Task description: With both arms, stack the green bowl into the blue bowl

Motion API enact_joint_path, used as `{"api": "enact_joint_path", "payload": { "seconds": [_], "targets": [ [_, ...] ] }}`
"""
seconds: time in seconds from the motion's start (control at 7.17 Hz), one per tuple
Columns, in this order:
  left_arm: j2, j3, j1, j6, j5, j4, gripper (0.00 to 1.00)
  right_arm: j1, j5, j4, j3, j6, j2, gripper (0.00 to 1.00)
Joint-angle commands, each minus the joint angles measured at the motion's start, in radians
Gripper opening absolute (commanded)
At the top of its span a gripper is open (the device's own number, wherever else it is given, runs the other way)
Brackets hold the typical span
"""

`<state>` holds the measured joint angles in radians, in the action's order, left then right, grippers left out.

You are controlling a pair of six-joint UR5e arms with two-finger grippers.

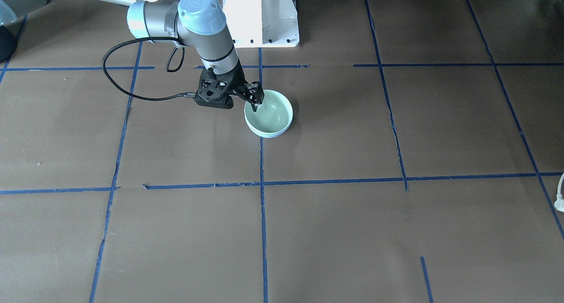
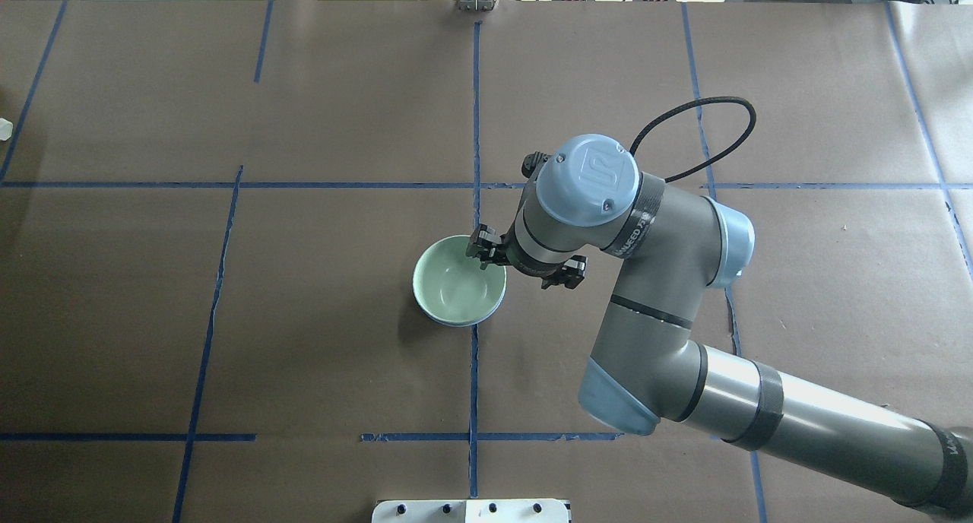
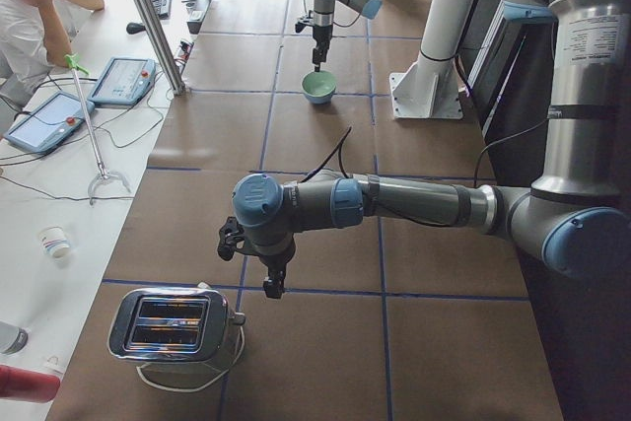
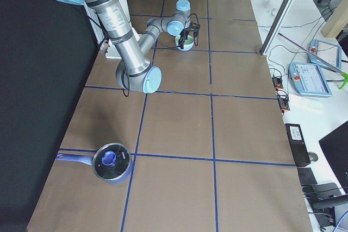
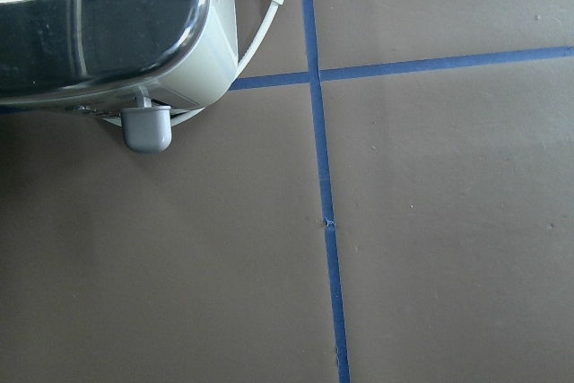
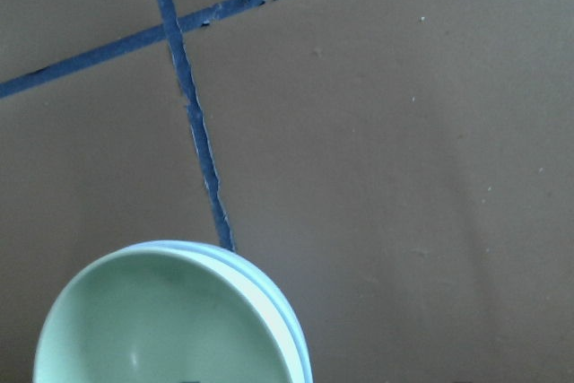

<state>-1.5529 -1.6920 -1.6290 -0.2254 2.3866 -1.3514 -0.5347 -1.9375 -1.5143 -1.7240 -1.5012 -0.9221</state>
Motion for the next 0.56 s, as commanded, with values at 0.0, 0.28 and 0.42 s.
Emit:
{"api": "enact_joint_path", "payload": {
  "seconds": [0.0,0.28,0.42],
  "targets": [
    [-0.001,0.000,0.003,0.034,-0.001,-0.002,1.00,-0.181,-0.152,-0.152,-0.034,0.268,-0.030,1.00],
    [-0.006,0.002,0.015,0.034,-0.012,-0.015,1.00,-0.421,-0.282,-0.202,-0.031,0.701,-0.166,1.00],
    [-0.006,0.002,0.015,0.037,-0.012,-0.020,1.00,-0.532,-0.305,-0.213,-0.031,0.936,-0.267,1.00]
  ]
}}
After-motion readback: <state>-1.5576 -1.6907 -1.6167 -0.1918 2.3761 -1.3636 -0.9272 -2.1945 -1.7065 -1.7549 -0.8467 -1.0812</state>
